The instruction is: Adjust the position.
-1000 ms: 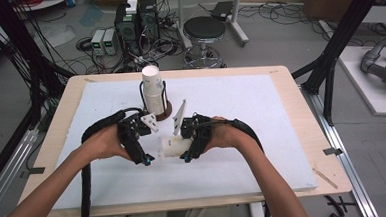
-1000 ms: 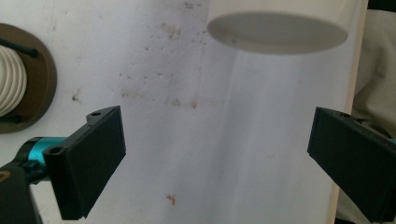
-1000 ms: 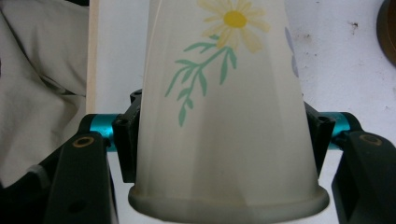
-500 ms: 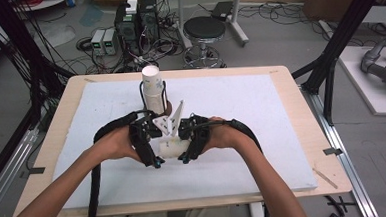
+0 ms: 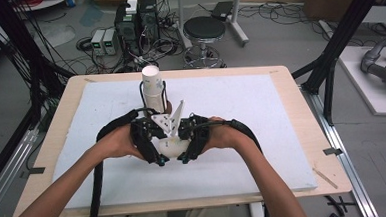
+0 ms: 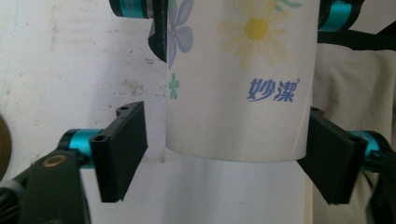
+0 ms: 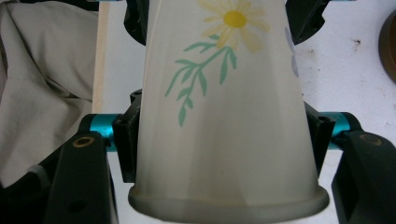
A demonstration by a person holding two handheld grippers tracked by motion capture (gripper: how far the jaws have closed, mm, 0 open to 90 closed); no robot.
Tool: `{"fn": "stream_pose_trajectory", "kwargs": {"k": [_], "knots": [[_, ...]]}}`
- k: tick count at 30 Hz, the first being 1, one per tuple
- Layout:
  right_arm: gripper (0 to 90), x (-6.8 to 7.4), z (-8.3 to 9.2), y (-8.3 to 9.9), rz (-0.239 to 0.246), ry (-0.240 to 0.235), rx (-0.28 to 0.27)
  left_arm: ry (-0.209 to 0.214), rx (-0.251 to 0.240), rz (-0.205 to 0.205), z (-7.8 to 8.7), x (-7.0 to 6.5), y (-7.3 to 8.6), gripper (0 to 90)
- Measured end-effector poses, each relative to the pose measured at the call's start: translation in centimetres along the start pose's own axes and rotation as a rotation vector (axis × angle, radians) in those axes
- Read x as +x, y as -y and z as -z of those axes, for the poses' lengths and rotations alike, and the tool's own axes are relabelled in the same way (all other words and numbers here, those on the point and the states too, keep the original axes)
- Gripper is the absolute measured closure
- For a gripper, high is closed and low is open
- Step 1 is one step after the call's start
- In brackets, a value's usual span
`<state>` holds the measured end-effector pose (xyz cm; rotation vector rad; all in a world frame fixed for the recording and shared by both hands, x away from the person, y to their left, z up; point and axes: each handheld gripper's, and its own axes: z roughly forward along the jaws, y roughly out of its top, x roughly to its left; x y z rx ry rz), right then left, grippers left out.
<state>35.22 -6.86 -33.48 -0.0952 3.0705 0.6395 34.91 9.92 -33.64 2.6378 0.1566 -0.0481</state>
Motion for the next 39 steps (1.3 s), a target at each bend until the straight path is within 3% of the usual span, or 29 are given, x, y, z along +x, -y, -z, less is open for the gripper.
{"fn": "stream_pose_trajectory", "kwargs": {"k": [11,19,22,24,25,27,28,36,37,38,39], "knots": [[34.5,-0.01,-0.17,-0.13,0.007,0.001,-0.004,0.034,-0.007,-0.032,-0.17,-0.05,-0.14,36.1],[34.3,-0.02,-0.26,-0.19,-0.003,-0.003,-0.009,0.029,-0.005,-0.030,-0.12,-0.03,-0.05,37.1],[29.9,-0.07,-0.30,-0.19,0.004,-0.006,-0.015,0.032,-0.002,-0.033,-0.06,-0.04,-0.01,37.0],[24.0,-0.03,-0.35,-0.18,0.008,-0.007,-0.027,0.028,-0.007,-0.029,-0.04,-0.11,0.02,37.0],[19.2,-0.06,-0.35,-0.17,0.004,-0.014,-0.029,0.034,-0.064,0.038,-0.41,-0.60,0.12,37.0],[18.5,0.11,-0.28,-0.19,-0.035,-0.007,-0.062,0.024,-0.004,-0.026,-0.08,-0.11,0.15,37.0],[16.4,-0.07,-0.19,-0.12,-0.017,-0.010,-0.072,0.023,0.001,-0.023,-0.11,-0.11,0.19,37.0],[15.3,-0.30,0.52,0.06,-0.018,-0.013,-0.130,0.020,0.011,-0.027,-0.35,0.06,0.46,37.0],[15.2,-0.41,0.55,0.03,0.000,-0.004,-0.147,0.020,0.014,-0.026,-0.38,0.07,0.48,37.0],[15.3,-0.31,0.63,0.04,-0.014,-0.006,-0.144,0.018,0.019,-0.025,-0.43,0.05,0.50,37.0],[15.3,-0.44,0.61,0.02,0.005,-0.004,-0.157,0.019,0.020,-0.025,-0.52,0.05,0.55,37.0]]}}
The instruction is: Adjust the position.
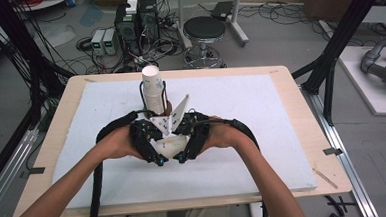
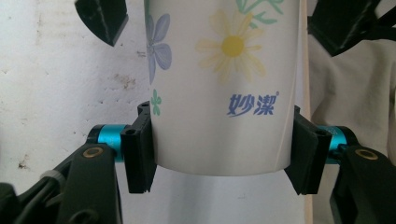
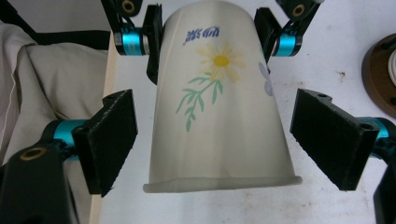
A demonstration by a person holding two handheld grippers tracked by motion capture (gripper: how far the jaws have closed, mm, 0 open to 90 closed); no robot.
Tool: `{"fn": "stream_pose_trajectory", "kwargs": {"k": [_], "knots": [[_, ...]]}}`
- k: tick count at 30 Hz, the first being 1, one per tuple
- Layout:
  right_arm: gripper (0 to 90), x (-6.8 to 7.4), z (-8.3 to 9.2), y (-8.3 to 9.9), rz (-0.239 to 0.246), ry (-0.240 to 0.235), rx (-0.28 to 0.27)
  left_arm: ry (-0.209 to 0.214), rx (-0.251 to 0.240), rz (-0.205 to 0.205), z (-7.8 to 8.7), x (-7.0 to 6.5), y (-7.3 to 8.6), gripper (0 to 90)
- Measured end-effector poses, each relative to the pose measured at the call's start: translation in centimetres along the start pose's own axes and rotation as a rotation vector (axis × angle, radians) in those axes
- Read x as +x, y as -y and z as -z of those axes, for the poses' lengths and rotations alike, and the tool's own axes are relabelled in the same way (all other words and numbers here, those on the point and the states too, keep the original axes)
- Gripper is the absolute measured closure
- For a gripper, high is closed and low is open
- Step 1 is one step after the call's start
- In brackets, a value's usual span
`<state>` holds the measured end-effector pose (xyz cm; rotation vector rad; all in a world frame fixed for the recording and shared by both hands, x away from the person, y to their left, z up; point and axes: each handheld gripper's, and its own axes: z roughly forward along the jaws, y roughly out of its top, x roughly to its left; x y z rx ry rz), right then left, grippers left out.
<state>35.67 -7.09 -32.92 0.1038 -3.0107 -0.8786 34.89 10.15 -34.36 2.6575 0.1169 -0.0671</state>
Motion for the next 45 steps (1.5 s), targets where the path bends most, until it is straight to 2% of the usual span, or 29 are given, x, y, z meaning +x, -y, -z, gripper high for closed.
{"fn": "stream_pose_trajectory", "kwargs": {"k": [4,8,14,15,17,20,25,29,34,36,37,40,45], "knots": [[15.2,0.1,0.3,0.0,-0.016,-0.001,-0.008,-0.012,0.010,-0.001,-0.2,0.0,0.0,37.1],[15.2,0.3,0.7,0.0,-0.023,-0.001,-0.027,-0.001,0.009,-0.013,-0.2,-0.1,-0.1,37.1],[15.3,0.2,1.8,0.1,-0.031,0.026,-0.089,-0.014,0.005,-0.015,-0.1,-0.4,0.0,37.3],[15.3,0.2,2.0,0.2,-0.031,0.033,-0.101,-0.014,-0.001,-0.001,0.0,-0.5,0.1,37.2],[15.3,0.2,2.5,0.4,-0.042,0.039,-0.120,-0.015,-0.006,-0.007,0.3,-0.5,0.2,37.3],[15.3,0.2,3.2,0.9,-0.048,0.055,-0.150,-0.014,-0.005,0.012,0.6,-0.7,0.5,37.3],[15.3,0.1,4.1,1.7,-0.064,0.071,-0.190,-0.021,-0.017,0.035,0.6,-0.9,1.7,37.2],[15.3,0.2,4.7,2.2,-0.075,0.081,-0.216,-0.031,-0.061,0.051,0.9,-0.9,2.8,37.3],[15.3,0.2,5.2,2.9,-0.091,0.101,-0.251,-0.034,-0.142,0.075,1.3,-0.9,3.9,37.2],[15.3,0.1,5.2,3.5,-0.110,0.097,-0.280,-0.031,-0.181,0.094,1.3,-1.0,4.2,37.2],[15.3,0.1,5.1,3.8,-0.120,0.099,-0.293,-0.037,-0.186,0.084,1.4,-0.9,4.3,37.2],[15.3,0.0,5.0,4.6,-0.153,0.110,-0.303,-0.041,-0.239,0.098,1.4,-0.9,4.7,37.2],[15.3,0.0,4.6,5.5,-0.166,0.112,-0.333,-0.057,-0.328,0.123,1.5,-0.9,5.3,37.2]]}}
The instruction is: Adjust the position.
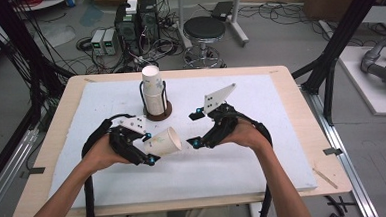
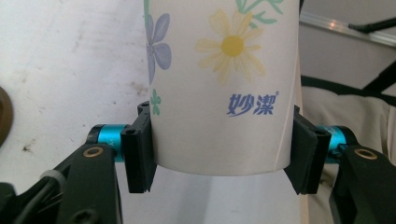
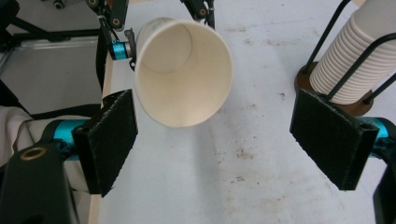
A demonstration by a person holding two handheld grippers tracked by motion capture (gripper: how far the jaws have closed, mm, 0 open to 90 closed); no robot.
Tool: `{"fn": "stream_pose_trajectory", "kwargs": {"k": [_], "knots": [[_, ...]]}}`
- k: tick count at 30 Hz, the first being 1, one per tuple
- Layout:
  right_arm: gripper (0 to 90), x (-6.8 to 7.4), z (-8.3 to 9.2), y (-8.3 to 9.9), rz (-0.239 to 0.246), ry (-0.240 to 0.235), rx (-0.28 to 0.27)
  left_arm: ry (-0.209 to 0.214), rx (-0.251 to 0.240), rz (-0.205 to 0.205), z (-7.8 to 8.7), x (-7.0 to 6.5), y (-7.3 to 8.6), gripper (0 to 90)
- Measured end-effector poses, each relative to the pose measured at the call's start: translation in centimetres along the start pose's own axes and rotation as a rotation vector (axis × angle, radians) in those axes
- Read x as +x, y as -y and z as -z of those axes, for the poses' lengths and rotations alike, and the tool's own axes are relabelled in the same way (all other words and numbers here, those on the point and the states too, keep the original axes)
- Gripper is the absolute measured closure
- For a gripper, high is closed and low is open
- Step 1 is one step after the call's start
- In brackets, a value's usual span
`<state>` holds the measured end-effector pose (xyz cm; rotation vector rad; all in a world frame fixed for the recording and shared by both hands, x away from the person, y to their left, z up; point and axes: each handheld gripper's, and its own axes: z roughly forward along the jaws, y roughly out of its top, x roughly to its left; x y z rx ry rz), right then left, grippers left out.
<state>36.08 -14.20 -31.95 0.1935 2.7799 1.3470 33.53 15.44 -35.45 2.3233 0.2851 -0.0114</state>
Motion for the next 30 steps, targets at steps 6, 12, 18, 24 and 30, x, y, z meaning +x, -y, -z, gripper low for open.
{"fn": "stream_pose_trajectory", "kwargs": {"k": [6,12,18,24,30], "knots": [[15.4,0.0,0.0,0.9,-0.011,0.014,-0.063,0.000,-0.107,0.000,0.4,0.1,0.5,37.2],[15.4,-0.1,-0.3,1.5,-0.038,0.009,-0.111,0.000,-0.217,0.021,0.3,0.4,1.1,37.2],[15.4,0.0,-0.7,2.3,-0.051,0.012,-0.159,0.011,-0.274,0.033,-0.2,0.6,1.7,37.2],[15.6,0.1,-1.3,3.5,-0.072,0.013,-0.224,0.025,-0.322,0.038,-0.3,0.6,2.0,37.2],[15.9,0.3,-2.3,3.9,-0.082,-0.015,-0.250,0.043,-0.371,0.039,-0.5,0.6,2.3,37.1]]}}
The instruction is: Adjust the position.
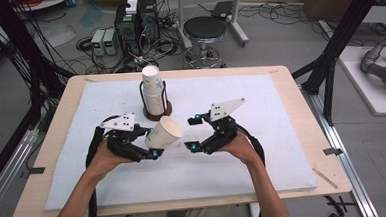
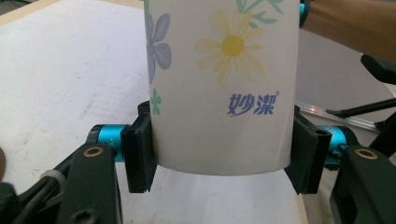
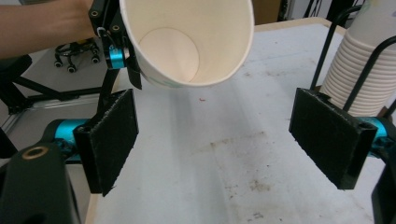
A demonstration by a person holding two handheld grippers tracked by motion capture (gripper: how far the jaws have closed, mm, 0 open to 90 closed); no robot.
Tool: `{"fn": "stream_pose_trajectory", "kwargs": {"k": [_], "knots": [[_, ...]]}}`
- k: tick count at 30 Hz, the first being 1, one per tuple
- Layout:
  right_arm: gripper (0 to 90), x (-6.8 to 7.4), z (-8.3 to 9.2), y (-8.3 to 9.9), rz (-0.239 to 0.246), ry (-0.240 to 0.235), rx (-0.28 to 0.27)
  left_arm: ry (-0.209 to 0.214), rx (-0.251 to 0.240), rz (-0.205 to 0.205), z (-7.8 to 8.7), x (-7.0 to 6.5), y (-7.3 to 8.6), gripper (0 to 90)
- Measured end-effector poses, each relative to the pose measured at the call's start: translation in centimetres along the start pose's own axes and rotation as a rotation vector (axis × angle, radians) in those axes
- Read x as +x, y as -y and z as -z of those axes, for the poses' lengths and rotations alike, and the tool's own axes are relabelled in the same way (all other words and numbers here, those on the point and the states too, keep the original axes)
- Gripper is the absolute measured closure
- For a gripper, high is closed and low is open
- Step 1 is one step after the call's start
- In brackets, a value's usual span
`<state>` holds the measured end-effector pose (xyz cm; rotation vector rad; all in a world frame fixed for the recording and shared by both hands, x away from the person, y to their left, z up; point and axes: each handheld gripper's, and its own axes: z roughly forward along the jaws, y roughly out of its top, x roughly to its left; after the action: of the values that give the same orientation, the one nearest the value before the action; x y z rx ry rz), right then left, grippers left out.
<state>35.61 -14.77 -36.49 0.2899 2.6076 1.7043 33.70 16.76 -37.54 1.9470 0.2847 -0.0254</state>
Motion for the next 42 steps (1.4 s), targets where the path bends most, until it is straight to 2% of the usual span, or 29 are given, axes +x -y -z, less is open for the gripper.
{"fn": "stream_pose_trajectory", "kwargs": {"k": [7,10,28,37,42], "knots": [[15.9,0.0,-0.7,0.3,-0.008,-0.020,-0.053,0.019,-0.053,-0.016,-0.2,0.1,0.2,37.1],[15.9,0.0,-1.0,0.5,-0.009,-0.026,-0.068,0.027,-0.070,-0.010,-0.3,0.1,0.3,37.2],[16.5,0.2,-1.8,0.4,0.000,-0.055,-0.101,0.060,-0.135,-0.010,-1.9,0.5,1.2,37.2],[16.5,0.3,-2.2,0.2,0.004,-0.065,-0.107,0.078,-0.190,-0.017,-2.7,0.6,1.4,37.2],[16.5,0.3,-2.3,0.2,0.001,-0.074,-0.121,0.080,-0.178,-0.021,-3.2,0.6,1.4,37.1]]}}
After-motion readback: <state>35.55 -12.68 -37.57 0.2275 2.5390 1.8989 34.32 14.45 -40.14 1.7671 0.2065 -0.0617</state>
